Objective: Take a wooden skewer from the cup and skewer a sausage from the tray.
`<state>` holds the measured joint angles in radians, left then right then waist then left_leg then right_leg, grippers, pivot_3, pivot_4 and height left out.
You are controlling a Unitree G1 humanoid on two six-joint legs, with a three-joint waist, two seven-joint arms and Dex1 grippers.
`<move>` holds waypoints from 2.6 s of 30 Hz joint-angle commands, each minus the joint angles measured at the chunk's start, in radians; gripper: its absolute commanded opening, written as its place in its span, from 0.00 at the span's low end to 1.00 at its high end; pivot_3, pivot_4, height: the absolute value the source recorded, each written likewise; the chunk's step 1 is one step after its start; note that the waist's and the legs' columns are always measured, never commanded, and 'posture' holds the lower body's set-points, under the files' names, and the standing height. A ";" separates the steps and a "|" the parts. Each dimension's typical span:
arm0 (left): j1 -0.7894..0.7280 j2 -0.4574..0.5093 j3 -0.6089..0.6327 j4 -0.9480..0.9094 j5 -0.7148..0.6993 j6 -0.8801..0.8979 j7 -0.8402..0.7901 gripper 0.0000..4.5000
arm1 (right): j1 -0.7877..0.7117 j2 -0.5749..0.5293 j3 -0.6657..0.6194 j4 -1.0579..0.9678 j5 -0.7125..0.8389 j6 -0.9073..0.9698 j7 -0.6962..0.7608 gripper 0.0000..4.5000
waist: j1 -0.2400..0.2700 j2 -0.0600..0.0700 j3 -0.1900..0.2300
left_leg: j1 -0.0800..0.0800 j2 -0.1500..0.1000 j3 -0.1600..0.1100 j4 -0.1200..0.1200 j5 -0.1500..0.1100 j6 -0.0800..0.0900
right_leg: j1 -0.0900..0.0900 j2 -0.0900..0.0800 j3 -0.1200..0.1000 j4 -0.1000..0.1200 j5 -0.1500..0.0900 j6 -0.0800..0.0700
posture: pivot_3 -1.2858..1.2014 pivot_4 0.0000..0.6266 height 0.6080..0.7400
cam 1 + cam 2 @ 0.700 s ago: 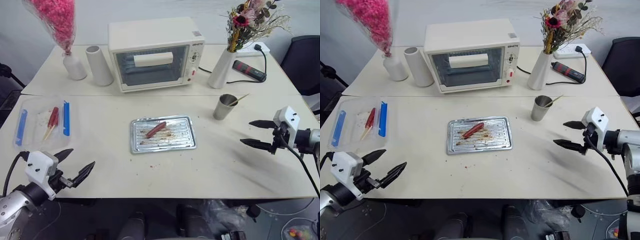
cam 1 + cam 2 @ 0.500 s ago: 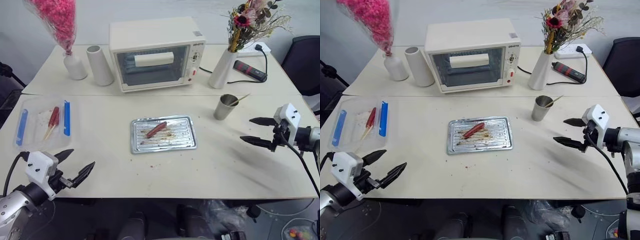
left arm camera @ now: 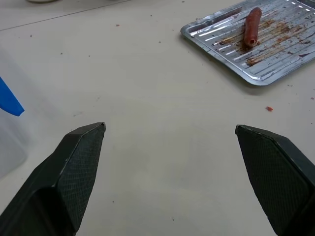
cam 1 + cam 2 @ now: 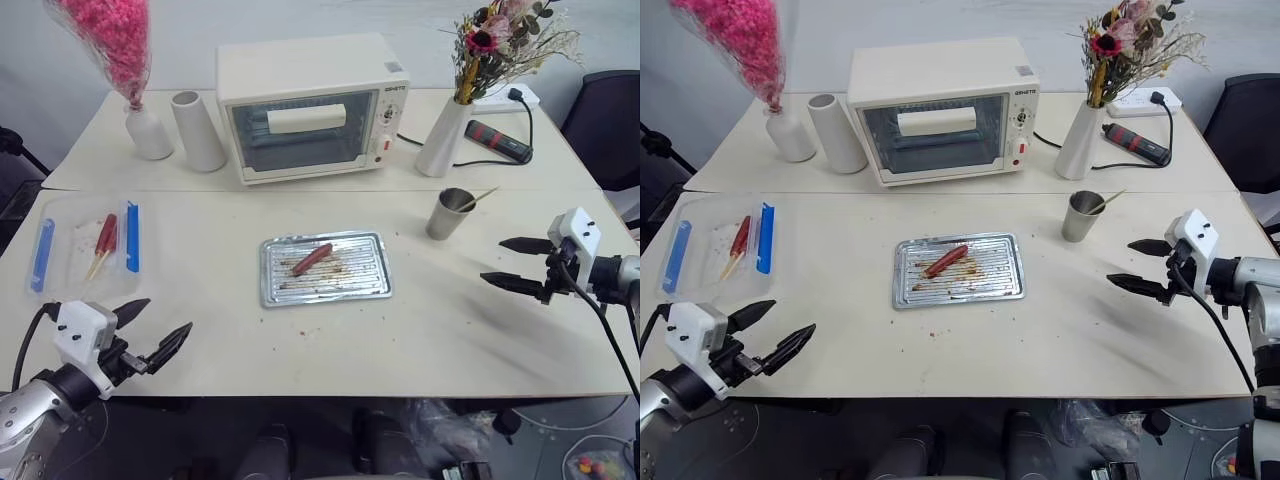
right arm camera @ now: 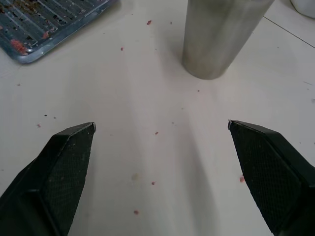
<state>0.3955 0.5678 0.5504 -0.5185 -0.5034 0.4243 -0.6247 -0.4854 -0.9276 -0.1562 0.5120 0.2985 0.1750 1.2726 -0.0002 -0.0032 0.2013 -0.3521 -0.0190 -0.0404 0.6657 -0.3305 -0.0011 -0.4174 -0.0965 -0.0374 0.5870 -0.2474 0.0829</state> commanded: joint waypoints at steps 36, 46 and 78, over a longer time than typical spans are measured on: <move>-0.447 0.120 -0.189 -0.069 -0.217 0.157 0.040 1.00 | -0.191 0.394 -0.203 -0.132 0.206 0.234 -0.658 0.96 | -0.003 0.000 0.000 | -0.002 -0.001 0.020 -0.001 -0.001 0.002 | -0.012 0.004 0.016 0.004 0.012 0.020 | 0.52 0.24 1.00; -0.466 0.114 -0.192 -0.072 -0.208 0.155 0.046 1.00 | -0.209 0.410 -0.216 -0.123 0.216 0.229 -0.662 0.30 | -0.004 0.000 0.000 | -0.002 -0.001 0.022 -0.001 -0.002 0.004 | -0.014 0.004 0.019 0.004 0.013 0.021 | 0.52 0.24 1.00; -0.556 0.126 -0.273 -0.072 -0.205 0.164 -0.022 1.00 | -0.399 0.154 -0.169 -0.338 0.347 0.554 -0.488 0.01 | -0.004 0.001 0.000 | -0.004 -0.001 0.024 -0.002 -0.003 0.007 | -0.016 0.003 0.021 0.001 0.014 0.022 | 0.52 0.24 1.00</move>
<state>-0.1484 0.6842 0.2709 -0.5736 -0.7051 0.5997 -0.6445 -0.8473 -0.7461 -0.3186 0.2367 0.5948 0.6843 0.7512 -0.0042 -0.0024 0.2014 -0.3557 -0.0197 -0.0159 0.6641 -0.3335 0.0058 -0.4334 -0.0934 -0.0165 0.5884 -0.2338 0.1049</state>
